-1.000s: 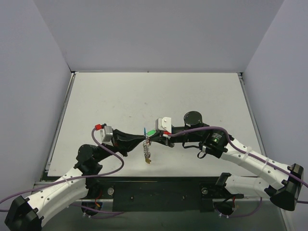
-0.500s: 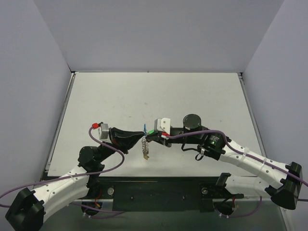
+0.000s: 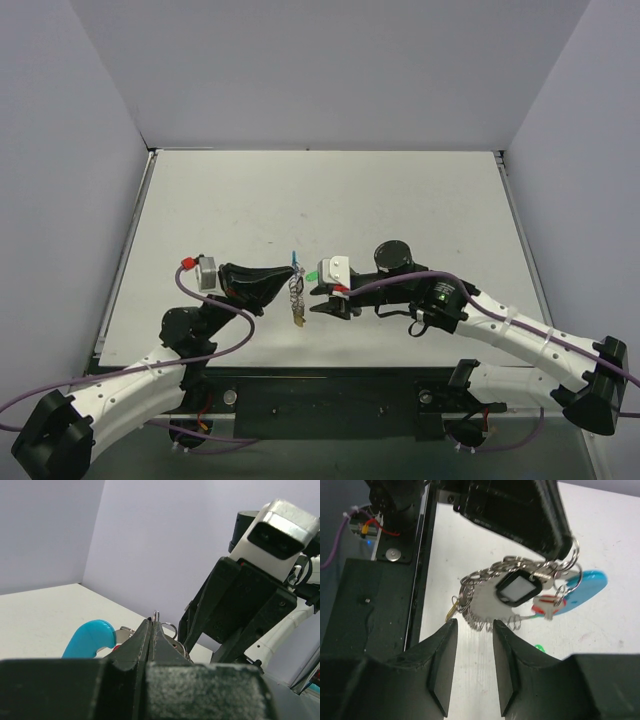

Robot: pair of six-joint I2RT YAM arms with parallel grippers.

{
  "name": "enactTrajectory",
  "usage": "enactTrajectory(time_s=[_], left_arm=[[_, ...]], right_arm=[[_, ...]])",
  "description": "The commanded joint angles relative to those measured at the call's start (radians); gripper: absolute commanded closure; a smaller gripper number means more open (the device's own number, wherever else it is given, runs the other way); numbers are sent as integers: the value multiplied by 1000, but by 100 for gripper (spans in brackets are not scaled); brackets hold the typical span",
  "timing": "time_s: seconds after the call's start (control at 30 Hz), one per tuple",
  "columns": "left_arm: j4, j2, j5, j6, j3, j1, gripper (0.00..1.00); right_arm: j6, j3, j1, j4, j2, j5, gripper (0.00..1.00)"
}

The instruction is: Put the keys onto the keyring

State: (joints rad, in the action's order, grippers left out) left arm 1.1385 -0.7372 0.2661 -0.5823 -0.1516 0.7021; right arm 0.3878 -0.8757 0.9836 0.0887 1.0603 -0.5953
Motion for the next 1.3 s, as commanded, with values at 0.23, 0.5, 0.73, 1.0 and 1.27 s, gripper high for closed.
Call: enactTrajectory(time_s=[0.23, 0.5, 0.73, 1.0, 1.27], left_arm=[[63, 58, 65, 24, -13, -6, 100], [69, 10, 232, 29, -54, -6, 100], [109, -33, 262, 24, -77, 5, 100], [125, -54, 252, 29, -85, 30, 100], [129, -59, 240, 36, -94, 37, 100]], right_arm=[[-64, -117, -121, -133, -71, -184, 59], [-305, -181, -186, -69, -22, -349, 57], [-343, -163, -187, -47, -3, -362, 76], [-339, -137, -186, -14, 33, -328, 78], [-319, -124, -186, -17, 47, -331, 85]])
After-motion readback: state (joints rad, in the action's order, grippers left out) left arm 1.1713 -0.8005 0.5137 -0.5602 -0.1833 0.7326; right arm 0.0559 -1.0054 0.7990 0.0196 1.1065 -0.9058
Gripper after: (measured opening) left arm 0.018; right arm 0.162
